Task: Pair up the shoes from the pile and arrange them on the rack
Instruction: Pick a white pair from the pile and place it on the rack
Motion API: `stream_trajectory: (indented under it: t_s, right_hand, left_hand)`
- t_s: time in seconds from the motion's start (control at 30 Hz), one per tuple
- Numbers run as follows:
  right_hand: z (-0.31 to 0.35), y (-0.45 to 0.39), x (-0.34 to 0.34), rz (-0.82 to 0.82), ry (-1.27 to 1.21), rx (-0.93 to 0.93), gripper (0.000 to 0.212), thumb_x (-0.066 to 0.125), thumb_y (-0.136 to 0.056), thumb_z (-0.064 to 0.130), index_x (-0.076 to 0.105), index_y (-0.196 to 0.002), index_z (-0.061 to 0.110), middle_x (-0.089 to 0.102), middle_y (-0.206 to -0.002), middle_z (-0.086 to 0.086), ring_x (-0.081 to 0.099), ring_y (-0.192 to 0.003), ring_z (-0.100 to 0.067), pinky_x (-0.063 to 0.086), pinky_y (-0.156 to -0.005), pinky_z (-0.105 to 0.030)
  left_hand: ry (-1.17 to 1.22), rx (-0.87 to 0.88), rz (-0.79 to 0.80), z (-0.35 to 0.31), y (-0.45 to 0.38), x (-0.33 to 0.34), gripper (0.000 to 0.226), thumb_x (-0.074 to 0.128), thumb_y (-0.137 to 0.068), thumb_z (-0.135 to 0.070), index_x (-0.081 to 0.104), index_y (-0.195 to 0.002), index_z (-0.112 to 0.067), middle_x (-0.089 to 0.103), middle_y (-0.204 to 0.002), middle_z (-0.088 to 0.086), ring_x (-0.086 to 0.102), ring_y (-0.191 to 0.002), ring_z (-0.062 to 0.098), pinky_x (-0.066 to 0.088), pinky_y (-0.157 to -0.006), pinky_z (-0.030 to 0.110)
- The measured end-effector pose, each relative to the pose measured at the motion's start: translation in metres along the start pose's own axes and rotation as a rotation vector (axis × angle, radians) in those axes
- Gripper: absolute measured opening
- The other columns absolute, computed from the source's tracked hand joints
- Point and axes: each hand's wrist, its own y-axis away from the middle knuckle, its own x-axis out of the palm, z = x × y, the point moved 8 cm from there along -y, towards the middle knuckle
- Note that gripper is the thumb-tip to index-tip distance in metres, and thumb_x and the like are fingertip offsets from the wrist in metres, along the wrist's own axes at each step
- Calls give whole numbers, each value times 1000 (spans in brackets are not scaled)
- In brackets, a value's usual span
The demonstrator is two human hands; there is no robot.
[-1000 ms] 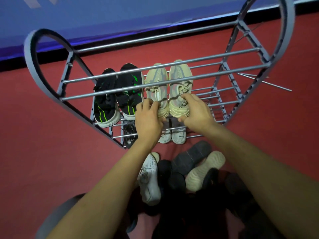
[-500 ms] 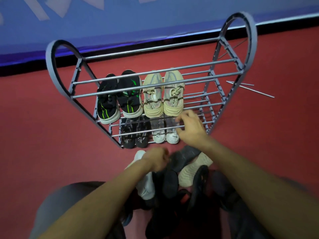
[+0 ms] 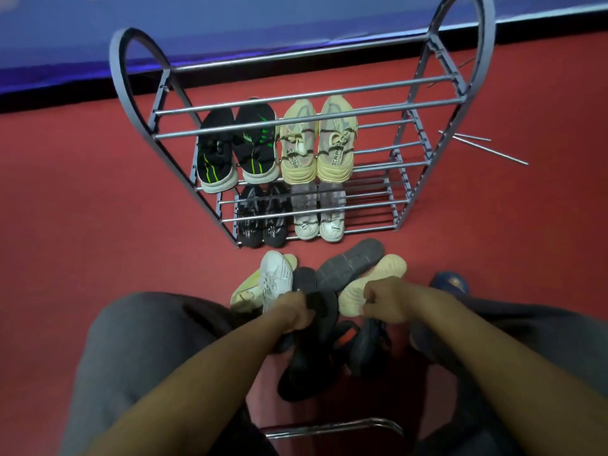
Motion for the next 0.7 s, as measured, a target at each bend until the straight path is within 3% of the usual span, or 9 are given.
stream_trajectory:
  t_s: [0.17,0.27,0.3,0.37,0.4,0.47,0.53,0.63,0.7]
  right_hand:
    - [12,-14,-17,-13,-68,-19,52,55,-93,45,59,-129,8,59,-135,-14,56,-122,-30,46,-99,-33]
    - [14,-31,-34,-128,-159,-41,54,55,-93,48,52,-136,14,40,-152,-12,46,-133,-29,42,-106,-41]
    - [13,-36,-36,-139,-155,-39,53,55,-93,48,53,-135,15,34,-155,-11,43,-136,-30,41,-107,-42]
    - [12,-42,-39,-126,-132,-35,51,56,-91,49,56,-130,16,26,-158,-11,38,-138,-34,40,-108,-46]
    - [12,-43,-41,-123,-139,-37,51,56,-91,50,56,-128,15,25,-157,-11,36,-139,-35,39,-109,-48]
    - [13,-44,-47,-126,-163,-45,52,55,-92,50,55,-129,14,25,-156,-11,37,-138,-36,39,-109,-47]
    - [10,-44,-53,-144,-188,-35,56,55,-93,50,52,-136,15,22,-159,-9,38,-138,-33,39,-110,-45]
    - [6,-43,-60,-171,-200,-26,57,54,-94,48,50,-140,15,23,-158,-7,44,-133,-29,43,-105,-44]
    - [5,-44,-58,-166,-177,-14,57,54,-94,49,50,-140,15,24,-157,-7,44,-133,-29,43,-105,-45]
  left_hand:
    - [490,-377,-47,50,-16,38,76,60,-90,-45,34,-147,-3,40,-150,19,42,-138,35,36,-114,36]
    - [1021,-555,21,123,-98,121,126,87,-34,-51,44,-143,-4,56,-139,16,59,-123,33,48,-104,43]
    - [1168,-594,39,143,-125,144,123,91,-24,-47,54,-135,-5,66,-128,16,67,-111,33,54,-97,45]
    - [1373,-548,105,144,-131,146,67,91,-50,-38,68,-104,-5,76,-86,15,74,-75,25,59,-75,36]
    - [1388,-517,92,124,-103,116,30,80,-72,-30,65,-86,-8,67,-58,10,65,-51,20,53,-61,27]
    - [1363,-506,90,110,-79,91,25,57,-93,-16,59,-68,-13,46,-37,2,46,-32,15,40,-51,25]
    - [1399,-479,156,105,-86,97,36,49,-97,-11,68,-67,-11,53,-49,7,53,-38,17,45,-53,23]
    - [1420,-503,132,107,-98,109,8,67,-85,-10,73,-90,-8,66,-92,17,63,-83,29,51,-82,38]
    - [1387,-511,160,97,-98,115,11,73,-81,-11,72,-91,-7,67,-98,17,62,-88,30,51,-87,41]
